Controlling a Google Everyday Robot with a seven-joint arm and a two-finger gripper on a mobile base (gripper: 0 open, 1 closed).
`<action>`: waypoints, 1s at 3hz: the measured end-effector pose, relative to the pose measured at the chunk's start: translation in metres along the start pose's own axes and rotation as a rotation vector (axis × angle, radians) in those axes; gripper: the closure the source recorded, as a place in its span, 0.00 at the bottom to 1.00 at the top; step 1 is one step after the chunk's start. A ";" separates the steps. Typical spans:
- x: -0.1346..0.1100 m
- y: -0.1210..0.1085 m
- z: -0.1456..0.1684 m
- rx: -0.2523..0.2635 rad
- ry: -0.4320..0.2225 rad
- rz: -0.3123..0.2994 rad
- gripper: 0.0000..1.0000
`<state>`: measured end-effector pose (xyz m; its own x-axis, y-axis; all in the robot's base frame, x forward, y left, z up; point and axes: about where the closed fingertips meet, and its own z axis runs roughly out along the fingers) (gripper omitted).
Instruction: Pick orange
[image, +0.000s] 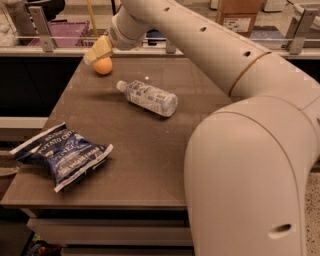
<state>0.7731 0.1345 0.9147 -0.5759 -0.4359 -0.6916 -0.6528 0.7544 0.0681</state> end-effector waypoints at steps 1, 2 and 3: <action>-0.010 0.006 0.021 -0.017 -0.011 -0.018 0.00; -0.015 0.005 0.031 -0.017 -0.042 -0.019 0.00; -0.013 -0.005 0.036 -0.008 -0.093 -0.017 0.00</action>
Offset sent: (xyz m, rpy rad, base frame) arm 0.0305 0.0278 -0.0103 0.0545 -0.0729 0.0142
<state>0.8015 0.1541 0.8972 -0.5168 -0.4007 -0.7566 -0.6660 0.7434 0.0612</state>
